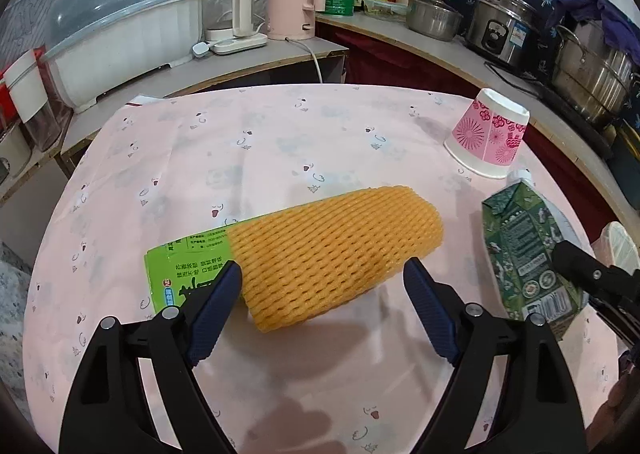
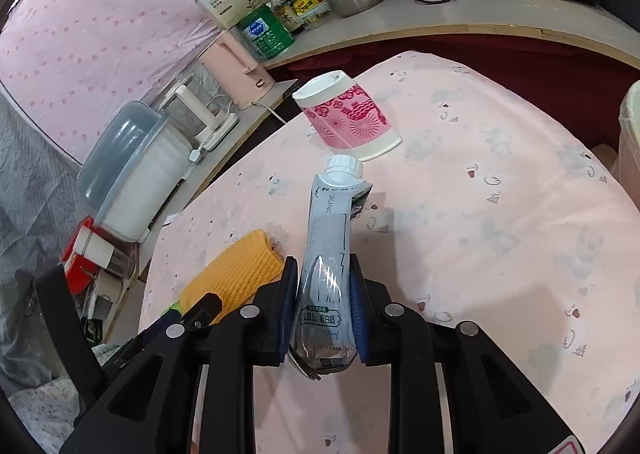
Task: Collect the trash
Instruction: 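Lift the carton with the right gripper while the left moves to the orange foam sleeve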
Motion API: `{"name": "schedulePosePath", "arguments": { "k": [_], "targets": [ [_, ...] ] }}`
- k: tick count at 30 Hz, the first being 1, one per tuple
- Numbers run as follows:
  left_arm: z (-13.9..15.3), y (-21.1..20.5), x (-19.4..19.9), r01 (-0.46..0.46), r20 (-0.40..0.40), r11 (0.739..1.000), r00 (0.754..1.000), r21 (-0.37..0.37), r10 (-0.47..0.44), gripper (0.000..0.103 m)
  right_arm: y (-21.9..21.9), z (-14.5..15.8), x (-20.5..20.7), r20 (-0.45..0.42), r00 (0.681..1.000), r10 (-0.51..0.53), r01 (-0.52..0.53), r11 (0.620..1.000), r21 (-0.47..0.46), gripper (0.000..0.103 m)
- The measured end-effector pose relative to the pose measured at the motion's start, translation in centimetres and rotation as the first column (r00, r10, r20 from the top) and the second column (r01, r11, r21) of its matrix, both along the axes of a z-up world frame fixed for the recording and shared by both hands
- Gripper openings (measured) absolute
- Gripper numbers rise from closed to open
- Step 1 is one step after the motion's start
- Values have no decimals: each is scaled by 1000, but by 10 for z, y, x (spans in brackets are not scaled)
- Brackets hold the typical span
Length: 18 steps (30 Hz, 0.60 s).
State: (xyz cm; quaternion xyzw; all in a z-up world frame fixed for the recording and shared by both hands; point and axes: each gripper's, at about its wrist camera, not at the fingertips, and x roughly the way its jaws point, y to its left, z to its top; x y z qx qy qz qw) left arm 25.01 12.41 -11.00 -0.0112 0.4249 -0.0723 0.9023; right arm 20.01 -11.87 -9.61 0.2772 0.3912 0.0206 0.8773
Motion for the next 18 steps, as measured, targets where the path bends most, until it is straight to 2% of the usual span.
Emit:
{"name": "schedulePosePath", "arguments": {
  "k": [2, 5, 7, 8, 9, 10, 18],
  "targets": [
    [-1, -3, 3, -9, 10, 1000, 1000, 14, 9, 77, -4, -1, -2, -4, 1000, -2, 2, 1000, -9, 20],
    [-2, -5, 5, -4, 16, 1000, 1000, 20, 3, 60, -5, -1, -4, -1, 1000, 2, -2, 1000, -9, 20],
    [-1, -8, 6, 12, 19, 1000, 1000, 25, -13, 30, -5, -2, -4, 2, 1000, 7, -7, 1000, -19, 20],
    [-1, -9, 6, 22, 14, 1000, 1000, 20, -22, 22, -4, -2, -4, 2, 1000, 11, -11, 1000, -23, 20],
    [-2, -10, 6, 36, -1, 999, 999, 4, -36, 7, -3, -1, -5, 3, 1000, 13, -13, 1000, -25, 20],
    [-3, -11, 7, 42, -16, 999, 999, -11, -42, 0, -3, -1, -6, 5, 1000, 16, -16, 1000, -23, 20],
    [8, -20, -12, 55, 0, 997, 998, -47, -55, 0, -10, 6, -20, 28, 1000, 9, -9, 1000, -18, 20]
  ]
}}
